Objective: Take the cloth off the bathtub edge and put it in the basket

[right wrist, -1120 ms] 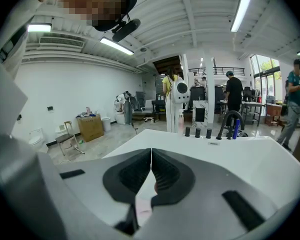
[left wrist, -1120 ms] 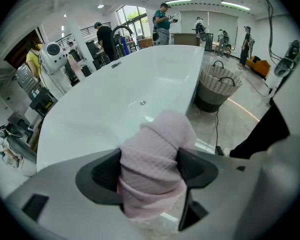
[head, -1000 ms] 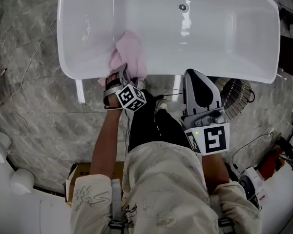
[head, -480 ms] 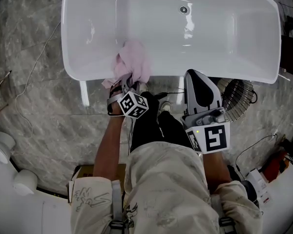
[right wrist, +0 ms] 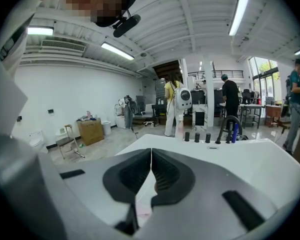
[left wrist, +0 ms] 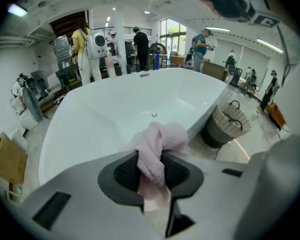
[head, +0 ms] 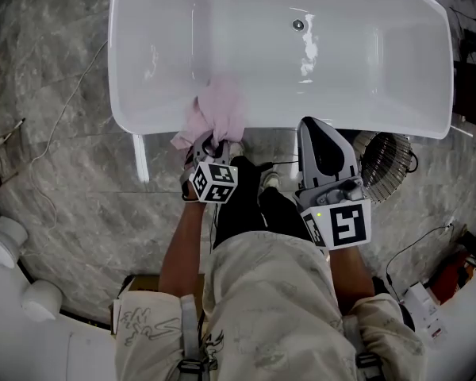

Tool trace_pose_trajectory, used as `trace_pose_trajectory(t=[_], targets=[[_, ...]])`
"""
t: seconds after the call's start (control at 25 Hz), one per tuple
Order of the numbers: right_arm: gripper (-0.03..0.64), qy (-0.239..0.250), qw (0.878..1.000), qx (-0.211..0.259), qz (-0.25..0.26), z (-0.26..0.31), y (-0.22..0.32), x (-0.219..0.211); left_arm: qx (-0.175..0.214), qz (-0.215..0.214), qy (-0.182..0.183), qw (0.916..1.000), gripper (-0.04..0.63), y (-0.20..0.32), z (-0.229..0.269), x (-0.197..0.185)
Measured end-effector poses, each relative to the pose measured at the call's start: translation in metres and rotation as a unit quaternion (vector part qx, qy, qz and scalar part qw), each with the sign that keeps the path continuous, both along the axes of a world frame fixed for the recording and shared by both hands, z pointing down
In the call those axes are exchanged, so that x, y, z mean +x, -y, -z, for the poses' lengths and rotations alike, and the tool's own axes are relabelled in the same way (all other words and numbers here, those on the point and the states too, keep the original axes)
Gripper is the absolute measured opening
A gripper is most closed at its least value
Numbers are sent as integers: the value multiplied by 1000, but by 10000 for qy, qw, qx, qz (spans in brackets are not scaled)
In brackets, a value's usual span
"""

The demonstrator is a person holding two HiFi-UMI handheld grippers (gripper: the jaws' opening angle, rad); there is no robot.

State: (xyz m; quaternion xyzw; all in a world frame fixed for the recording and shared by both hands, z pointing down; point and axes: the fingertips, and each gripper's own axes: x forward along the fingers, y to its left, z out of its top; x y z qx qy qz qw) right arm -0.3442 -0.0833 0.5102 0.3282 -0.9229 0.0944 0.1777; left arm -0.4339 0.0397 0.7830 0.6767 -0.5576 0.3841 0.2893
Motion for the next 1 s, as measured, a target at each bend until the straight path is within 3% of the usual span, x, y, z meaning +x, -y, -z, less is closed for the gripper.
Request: trace_pose_trajectory(t=[0.2, 0.32, 0.48, 0.8, 1.0], targets=[[-11, 65, 10000, 44, 57, 12, -4, 0, 351, 431, -178, 9983, 93, 1, 35, -3], [-11, 108, 9998, 94, 111, 18, -6, -1, 644, 852, -421, 9934, 94, 1, 63, -6], [-11, 185, 9995, 171, 166, 29, -10, -2, 1179, 1089, -450, 9860, 94, 5, 109, -8], [-11, 347, 9982, 456, 165, 63, -21, 3, 2199, 1448, -440, 9637, 94, 14, 204, -16], [-11, 514, 9962, 701, 81, 88, -19, 10, 2766, 1452, -440, 9489, 94, 23, 264, -23]])
